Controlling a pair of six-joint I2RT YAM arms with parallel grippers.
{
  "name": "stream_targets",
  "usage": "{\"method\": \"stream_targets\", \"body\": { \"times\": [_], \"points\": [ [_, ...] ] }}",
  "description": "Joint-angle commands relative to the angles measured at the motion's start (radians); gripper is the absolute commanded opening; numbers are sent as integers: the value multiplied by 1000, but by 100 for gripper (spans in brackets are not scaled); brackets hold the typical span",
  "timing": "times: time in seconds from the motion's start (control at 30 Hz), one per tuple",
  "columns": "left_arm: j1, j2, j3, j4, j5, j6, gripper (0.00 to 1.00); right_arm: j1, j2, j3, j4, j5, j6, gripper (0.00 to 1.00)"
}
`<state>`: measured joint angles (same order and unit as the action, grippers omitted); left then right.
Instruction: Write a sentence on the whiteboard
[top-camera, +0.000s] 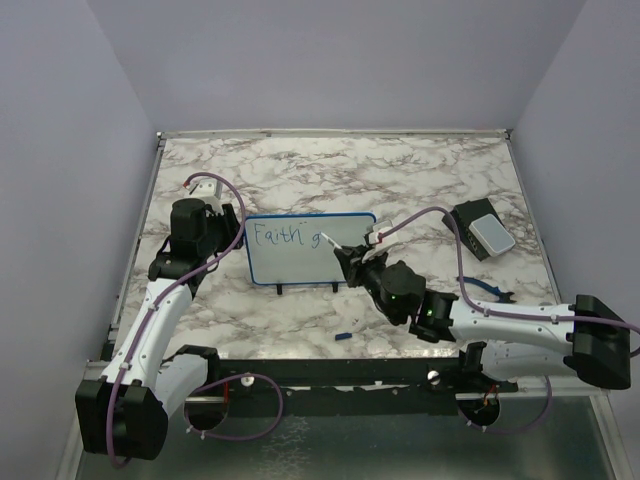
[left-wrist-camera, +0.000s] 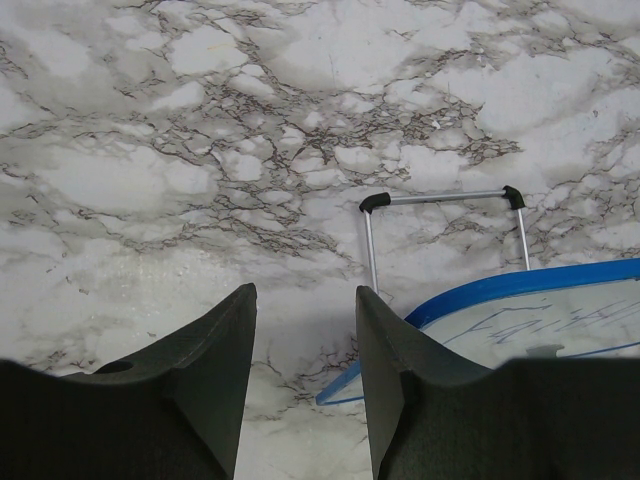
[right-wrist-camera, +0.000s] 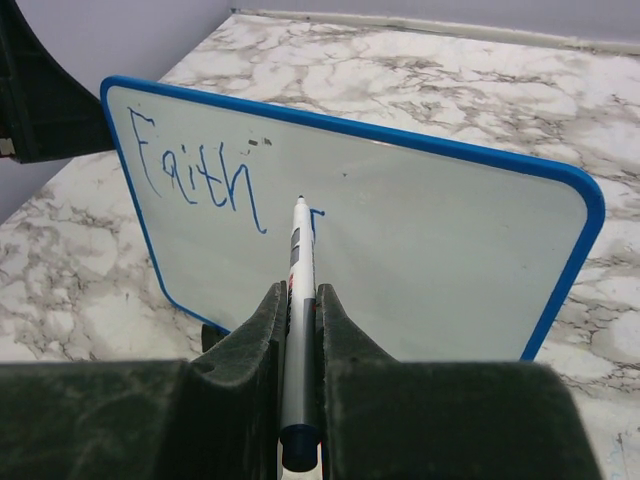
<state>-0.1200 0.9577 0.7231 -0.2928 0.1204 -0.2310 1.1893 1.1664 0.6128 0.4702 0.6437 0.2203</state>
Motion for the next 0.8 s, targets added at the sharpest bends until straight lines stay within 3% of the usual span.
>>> {"method": "stream_targets", "body": {
  "times": [0.0,0.77],
  "points": [
    [-6,-14,-14,14,35,-4,46,-5,-21,-32,-21,79,-18,1],
    [-6,-14,-14,14,35,-5,46,-7,37,-16,8,84,-40,1]
  ]
}}
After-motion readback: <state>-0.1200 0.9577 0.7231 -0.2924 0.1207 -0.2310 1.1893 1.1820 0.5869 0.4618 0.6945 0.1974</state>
